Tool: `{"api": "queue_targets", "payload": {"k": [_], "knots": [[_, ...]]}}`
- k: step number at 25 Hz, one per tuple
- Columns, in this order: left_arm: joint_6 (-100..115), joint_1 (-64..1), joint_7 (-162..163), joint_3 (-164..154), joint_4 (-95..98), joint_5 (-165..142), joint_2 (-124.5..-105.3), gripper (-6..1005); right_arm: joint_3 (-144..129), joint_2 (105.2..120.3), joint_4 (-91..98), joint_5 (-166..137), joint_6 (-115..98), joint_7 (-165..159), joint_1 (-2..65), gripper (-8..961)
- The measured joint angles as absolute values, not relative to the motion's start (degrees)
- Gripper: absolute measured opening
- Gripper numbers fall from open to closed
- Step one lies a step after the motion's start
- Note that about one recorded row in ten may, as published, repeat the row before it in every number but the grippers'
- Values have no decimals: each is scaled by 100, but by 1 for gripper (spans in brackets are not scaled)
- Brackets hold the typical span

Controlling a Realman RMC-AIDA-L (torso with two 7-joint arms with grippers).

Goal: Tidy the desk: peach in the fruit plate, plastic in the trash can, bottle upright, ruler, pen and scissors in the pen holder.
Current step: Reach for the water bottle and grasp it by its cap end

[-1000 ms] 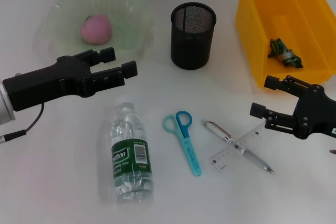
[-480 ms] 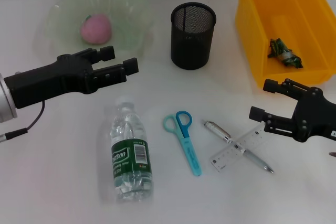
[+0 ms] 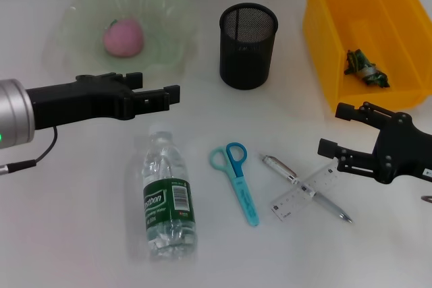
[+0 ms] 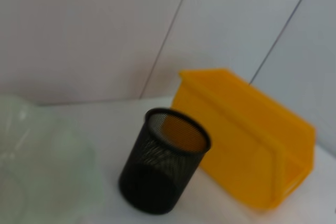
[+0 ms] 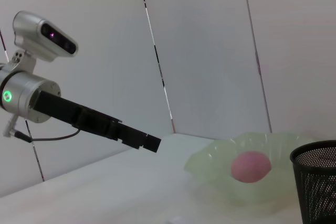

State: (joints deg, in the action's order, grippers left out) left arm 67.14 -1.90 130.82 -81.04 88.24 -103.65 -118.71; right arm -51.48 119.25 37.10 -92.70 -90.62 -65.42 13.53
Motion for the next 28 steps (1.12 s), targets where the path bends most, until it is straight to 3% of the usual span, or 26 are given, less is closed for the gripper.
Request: {"api": "queue_targets", "payload": {"k": [8,9,20,28], "knots": [[6744,-627,15455,-8625,9730,-12530,-11863,786,-5150,11927,3700,-9349,-9021,-6523,1361,821],[7045,-973,16274,-8698,9733,-13191,-11867,785,-5150,11927,3700,-9350,-9020,-6518,1363,821],[7355,-1979,16503,-8435,8495,-13461,-11911,778,-5150,11935,3655,-9352,-9016,-6371,1344,821],[7309,-2291,16505,-8141,7641,-13477,-11894,772,-5150,11936,3634,-9353,-9017,-6362,1326,821]]}}
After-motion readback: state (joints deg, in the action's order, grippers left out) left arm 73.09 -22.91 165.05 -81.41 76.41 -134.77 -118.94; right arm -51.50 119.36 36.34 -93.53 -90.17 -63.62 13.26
